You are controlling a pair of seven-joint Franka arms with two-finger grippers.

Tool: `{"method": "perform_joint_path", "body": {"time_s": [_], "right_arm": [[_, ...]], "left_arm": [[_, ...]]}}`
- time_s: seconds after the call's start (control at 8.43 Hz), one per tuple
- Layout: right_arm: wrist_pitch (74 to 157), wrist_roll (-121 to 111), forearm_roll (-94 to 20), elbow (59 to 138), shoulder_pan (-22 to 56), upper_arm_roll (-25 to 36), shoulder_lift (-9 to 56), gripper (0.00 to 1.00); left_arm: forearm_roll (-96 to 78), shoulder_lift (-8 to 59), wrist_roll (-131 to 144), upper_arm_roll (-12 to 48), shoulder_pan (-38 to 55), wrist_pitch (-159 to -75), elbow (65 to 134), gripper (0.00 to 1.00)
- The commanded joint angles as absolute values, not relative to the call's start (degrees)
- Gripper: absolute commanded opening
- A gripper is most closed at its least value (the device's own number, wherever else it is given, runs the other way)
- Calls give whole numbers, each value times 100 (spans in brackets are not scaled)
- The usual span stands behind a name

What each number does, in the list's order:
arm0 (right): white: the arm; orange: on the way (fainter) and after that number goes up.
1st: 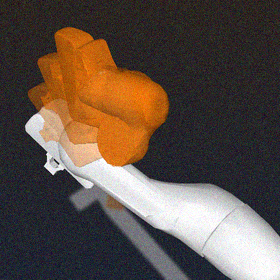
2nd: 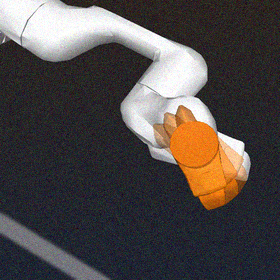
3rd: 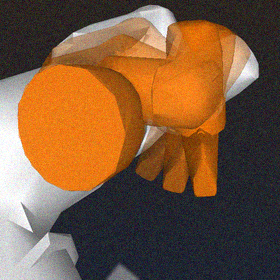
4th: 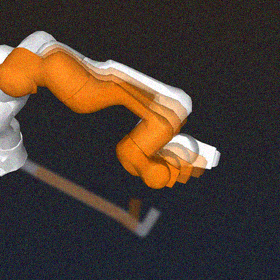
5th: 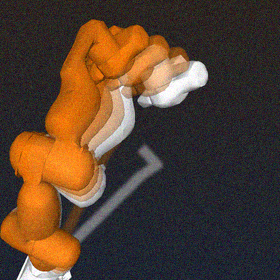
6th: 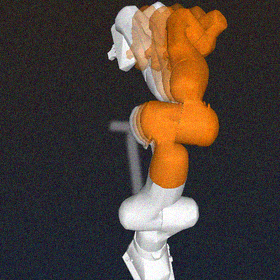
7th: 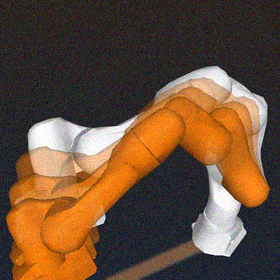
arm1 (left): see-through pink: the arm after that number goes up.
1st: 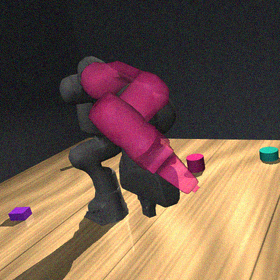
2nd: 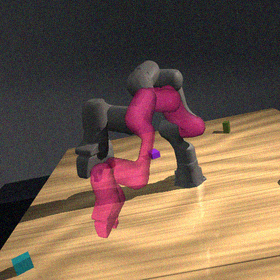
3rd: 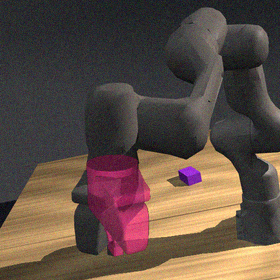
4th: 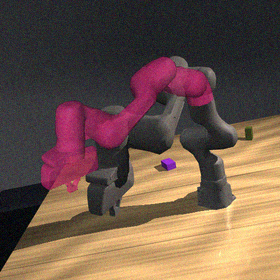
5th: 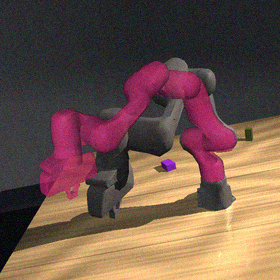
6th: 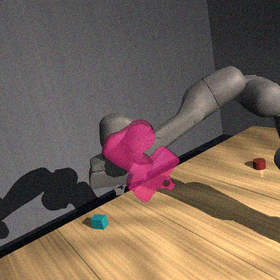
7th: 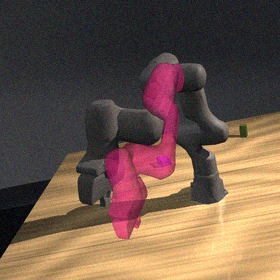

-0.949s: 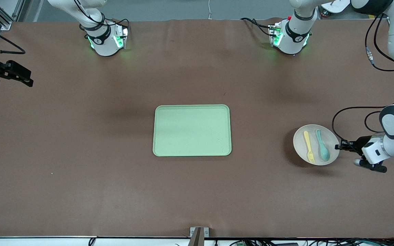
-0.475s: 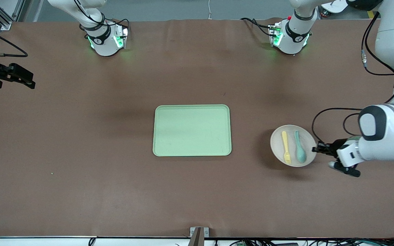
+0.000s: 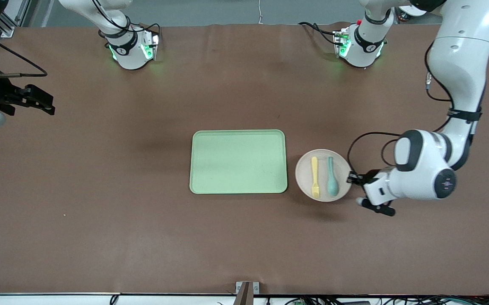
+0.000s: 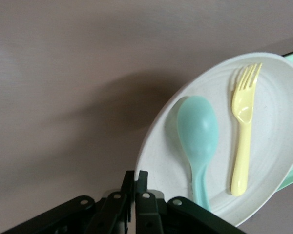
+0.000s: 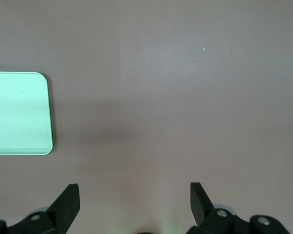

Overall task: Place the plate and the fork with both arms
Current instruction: 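Carry the plate with the left gripper onto the green tray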

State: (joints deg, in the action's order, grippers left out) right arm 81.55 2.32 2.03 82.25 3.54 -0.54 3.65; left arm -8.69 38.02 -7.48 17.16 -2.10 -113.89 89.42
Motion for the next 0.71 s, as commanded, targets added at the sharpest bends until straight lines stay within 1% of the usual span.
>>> {"method": "perform_joint_path", "body": {"time_s": [0.0,0.24,0.36,0.59], "right_arm": [[8244,246,79,8288,395,-35,351,100],[8279,255,18,8288,483,-35,404,100],[8462,272,-148,8410,553,-35,448,100],[8971,500,-281,8866,982,-35,457,100]], "left_arm": [[-949,3849,-161,1705,208,-11565,8947,0],[-1360,3954,87,1696,674,-12118,8965,0],[-1519,3999,210,1696,807,-12216,8965,0],[-1547,4069,526,1696,1089,-12383,8982,0]]}}
